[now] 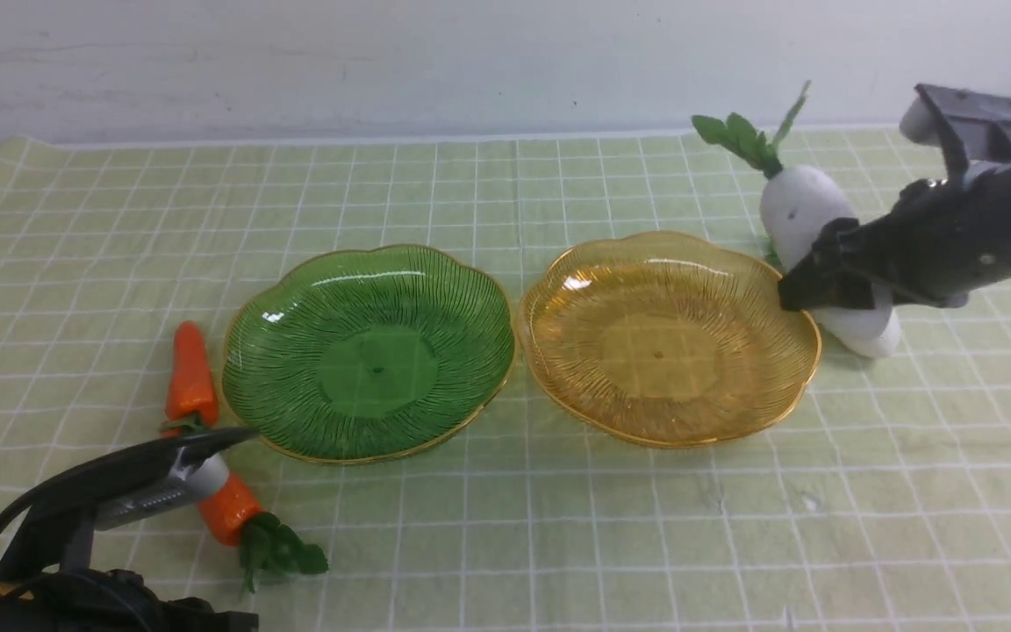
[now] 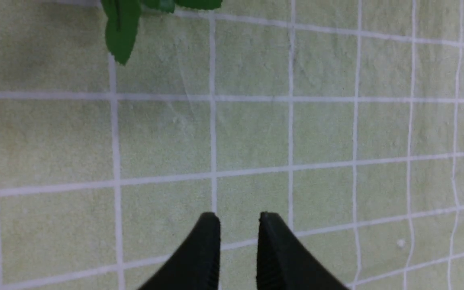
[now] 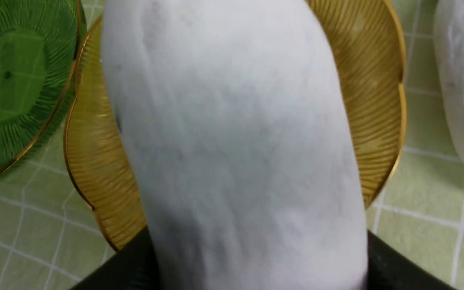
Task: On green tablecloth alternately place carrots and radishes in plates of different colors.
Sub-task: 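Place the white radish on the plate, then pick up the carrot and put it on the nearest plate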
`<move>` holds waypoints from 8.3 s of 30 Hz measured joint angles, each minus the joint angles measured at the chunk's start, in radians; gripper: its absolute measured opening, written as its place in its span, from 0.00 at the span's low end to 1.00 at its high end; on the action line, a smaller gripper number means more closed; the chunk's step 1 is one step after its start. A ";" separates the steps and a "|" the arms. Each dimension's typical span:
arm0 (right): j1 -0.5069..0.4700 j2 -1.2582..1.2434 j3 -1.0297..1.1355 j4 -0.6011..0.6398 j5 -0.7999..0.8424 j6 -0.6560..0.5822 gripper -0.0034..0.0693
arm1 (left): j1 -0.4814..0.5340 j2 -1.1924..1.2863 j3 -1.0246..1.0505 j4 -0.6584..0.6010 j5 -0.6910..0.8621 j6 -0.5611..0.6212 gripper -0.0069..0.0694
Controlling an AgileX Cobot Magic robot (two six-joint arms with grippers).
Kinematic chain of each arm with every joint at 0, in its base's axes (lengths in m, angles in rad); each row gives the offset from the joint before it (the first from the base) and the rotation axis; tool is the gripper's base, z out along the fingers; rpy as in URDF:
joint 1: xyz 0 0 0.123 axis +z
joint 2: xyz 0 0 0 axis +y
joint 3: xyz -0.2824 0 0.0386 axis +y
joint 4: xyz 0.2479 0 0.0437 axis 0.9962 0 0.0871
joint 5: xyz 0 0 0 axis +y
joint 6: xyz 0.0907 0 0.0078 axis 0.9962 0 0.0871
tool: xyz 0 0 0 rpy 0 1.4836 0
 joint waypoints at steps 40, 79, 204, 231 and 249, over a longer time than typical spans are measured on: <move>-0.099 0.331 -0.105 -0.235 -0.356 0.149 0.87 | 0.000 0.000 0.000 0.000 -0.036 0.000 0.25; 0.019 0.307 -0.443 -0.274 0.449 0.352 0.69 | 0.000 0.000 0.000 0.027 0.012 0.008 0.26; 0.149 -0.662 0.457 -0.296 0.254 0.267 0.41 | -0.005 0.659 -0.772 0.169 0.008 -0.095 0.69; 0.149 -0.662 0.458 -0.297 0.253 0.266 0.41 | 0.288 0.921 -0.882 0.065 -0.130 -0.169 0.55; 0.149 -0.662 0.459 -0.297 0.254 0.264 0.41 | 0.298 0.877 -0.933 0.156 -0.034 -0.168 0.46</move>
